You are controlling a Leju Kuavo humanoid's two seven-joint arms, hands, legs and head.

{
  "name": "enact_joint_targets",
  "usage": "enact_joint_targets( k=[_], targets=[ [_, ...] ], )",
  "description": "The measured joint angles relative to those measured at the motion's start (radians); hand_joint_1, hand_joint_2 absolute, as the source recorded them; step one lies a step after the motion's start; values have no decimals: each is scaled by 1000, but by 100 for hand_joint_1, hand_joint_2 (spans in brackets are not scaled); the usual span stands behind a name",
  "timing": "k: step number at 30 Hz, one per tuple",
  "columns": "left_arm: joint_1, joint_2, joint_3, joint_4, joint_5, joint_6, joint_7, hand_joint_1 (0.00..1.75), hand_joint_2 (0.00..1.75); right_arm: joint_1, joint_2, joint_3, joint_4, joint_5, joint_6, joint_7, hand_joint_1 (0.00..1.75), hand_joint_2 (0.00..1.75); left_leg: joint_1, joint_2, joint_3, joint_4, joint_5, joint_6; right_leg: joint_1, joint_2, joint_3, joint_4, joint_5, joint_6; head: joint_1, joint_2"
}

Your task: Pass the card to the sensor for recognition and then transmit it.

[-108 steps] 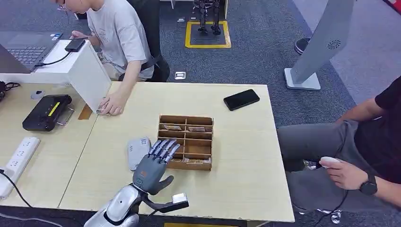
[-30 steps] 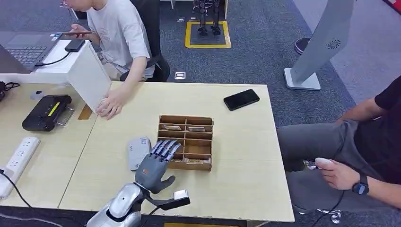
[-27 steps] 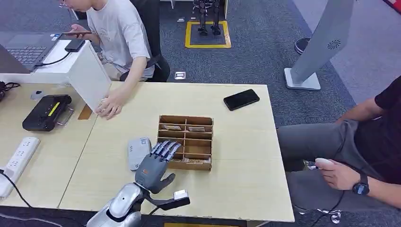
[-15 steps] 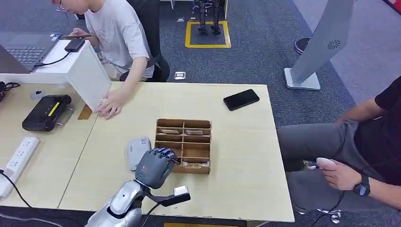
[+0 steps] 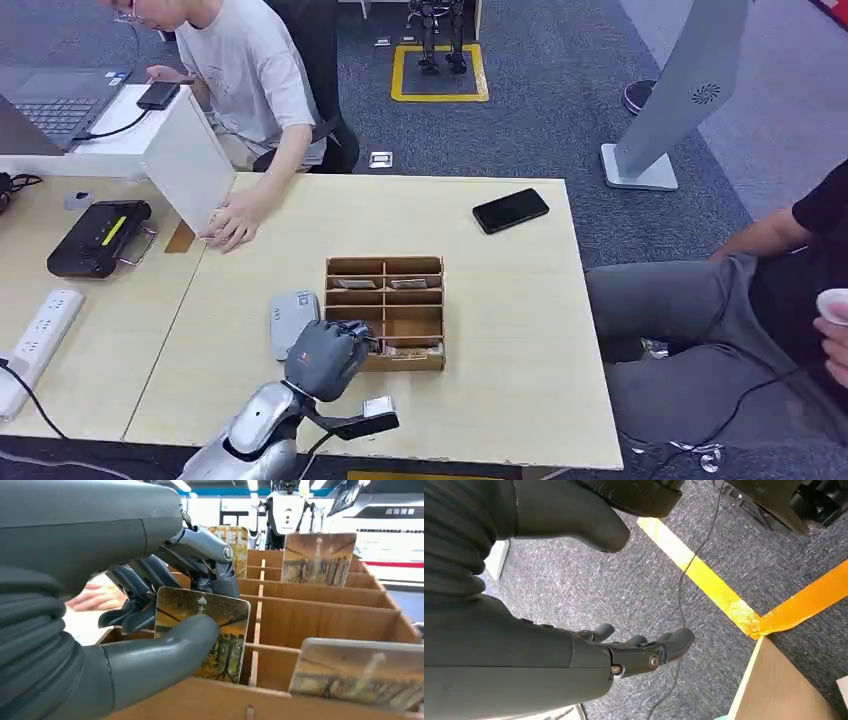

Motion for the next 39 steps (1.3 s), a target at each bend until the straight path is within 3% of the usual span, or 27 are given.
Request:
enact_joint_targets(
  k=[4, 10, 14, 18, 25, 28, 32, 39],
  targets=[
    [-14, 59, 33, -115, 153, -44, -80, 175, 175, 3, -5, 17, 0, -27, -2, -8, 0, 175, 1, 0, 0, 0, 0, -1, 1, 0, 0, 0, 0, -1, 0, 0],
    [-78, 161, 121, -354, 291, -120, -137, 175, 175, 6, -11, 43, 0, -57, -2, -16, 0, 175, 3, 0, 0, 0, 2, -2, 2, 0, -1, 0, 1, -1, 0, 0],
    [-196, 237, 185, -493, 362, -196, -108, 175, 175, 7, -14, 64, 0, -73, -2, -21, 0, 175, 3, 0, -1, 0, 2, -3, 3, 0, -1, 1, 2, -2, 0, 0],
    [-269, 280, 251, -565, 383, -243, -99, 175, 175, 7, -16, 79, 0, -84, -3, -23, 0, 175, 3, 0, 0, 0, 2, -3, 3, 1, -1, 1, 2, -2, 0, 0],
    [-280, 303, 287, -590, 350, -228, -90, 175, 175, 7, -17, 96, -1, -91, -4, -24, 0, 175, 4, 0, 0, 0, 2, -3, 3, 1, -1, 1, 2, -3, 0, 0],
    [-281, 305, 291, -587, 280, -208, -56, 175, 175, 7, -18, 108, -2, -93, -4, -23, 0, 175, 4, 0, 0, 0, 2, -3, 3, 1, -1, 0, 2, -3, 0, 0],
    [-305, 302, 288, -508, 156, -202, -1, 175, 175, 7, -22, 135, -6, -96, -3, -20, 0, 175, 4, 1, 0, 0, 2, -3, 3, 2, -2, 0, 2, -3, 0, 0],
    [-320, 299, 287, -431, 137, -194, 0, 175, 175, 10, -25, 159, -14, -99, -3, -19, 0, 175, 4, 3, 0, 0, 3, -3, 3, 4, -2, 1, 3, -4, 0, 0]
  ],
)
